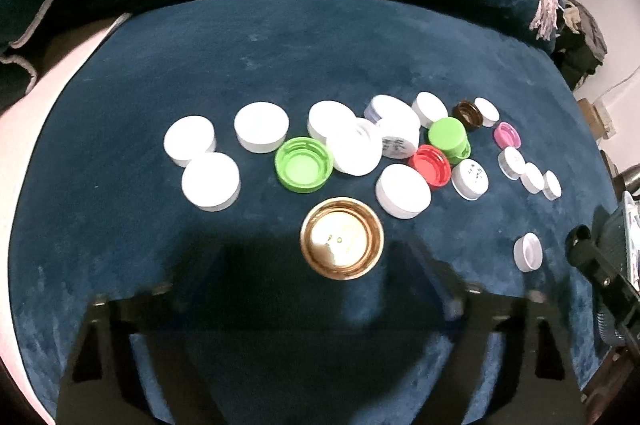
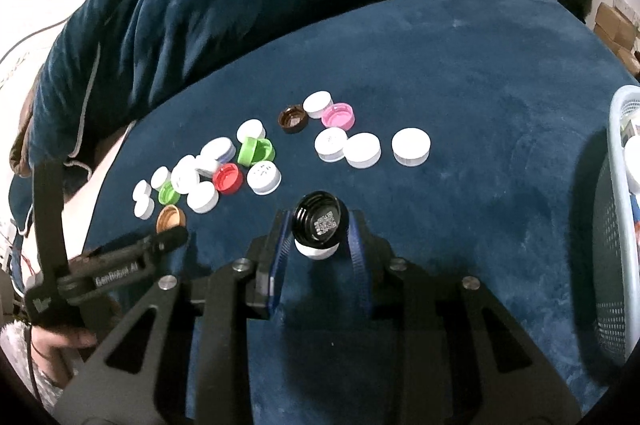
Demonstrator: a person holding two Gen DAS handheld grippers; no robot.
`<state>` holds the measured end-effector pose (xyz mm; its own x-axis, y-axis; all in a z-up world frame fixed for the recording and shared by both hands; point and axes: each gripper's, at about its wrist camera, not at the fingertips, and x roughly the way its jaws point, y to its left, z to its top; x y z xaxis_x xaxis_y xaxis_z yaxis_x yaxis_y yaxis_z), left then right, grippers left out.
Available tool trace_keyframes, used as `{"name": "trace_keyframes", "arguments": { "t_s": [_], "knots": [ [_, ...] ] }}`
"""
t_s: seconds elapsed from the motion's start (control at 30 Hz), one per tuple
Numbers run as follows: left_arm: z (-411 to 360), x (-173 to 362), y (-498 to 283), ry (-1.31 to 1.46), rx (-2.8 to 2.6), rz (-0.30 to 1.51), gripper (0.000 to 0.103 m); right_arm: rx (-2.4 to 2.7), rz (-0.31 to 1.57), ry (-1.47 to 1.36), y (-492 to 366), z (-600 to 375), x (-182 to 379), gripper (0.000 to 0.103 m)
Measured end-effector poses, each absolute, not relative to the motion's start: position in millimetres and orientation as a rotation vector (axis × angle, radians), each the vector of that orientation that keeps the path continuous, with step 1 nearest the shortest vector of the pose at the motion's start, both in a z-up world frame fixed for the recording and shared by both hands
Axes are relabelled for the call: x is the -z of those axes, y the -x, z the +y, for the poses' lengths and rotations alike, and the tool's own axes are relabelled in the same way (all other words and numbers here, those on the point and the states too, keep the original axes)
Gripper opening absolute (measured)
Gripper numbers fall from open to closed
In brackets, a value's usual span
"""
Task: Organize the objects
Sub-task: 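Grasp the gold cap with the left gripper while the right gripper holds the black cap, then carry both caps over the blue basket and open both grippers to drop them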
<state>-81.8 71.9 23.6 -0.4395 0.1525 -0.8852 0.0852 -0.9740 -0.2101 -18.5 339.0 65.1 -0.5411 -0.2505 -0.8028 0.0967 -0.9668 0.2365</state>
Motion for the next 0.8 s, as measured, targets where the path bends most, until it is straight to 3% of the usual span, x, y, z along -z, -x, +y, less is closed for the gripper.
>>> {"name": "trace_keyframes", "arguments": {
  "t_s": [0.03,0.8],
  "knots": [
    [73.7,-23.5,81.2,1.646,-2.603,-0.333,0.041,2.582,-0.237,-1.389,18.3,339.5,-64.1,0.03],
    [168.2,-88.2,67.1,1.556,-2.429,-0.183,0.04,2.688,-0.31,-1.317,-15.9,385.3,-98.9,0.03]
  ]
}}
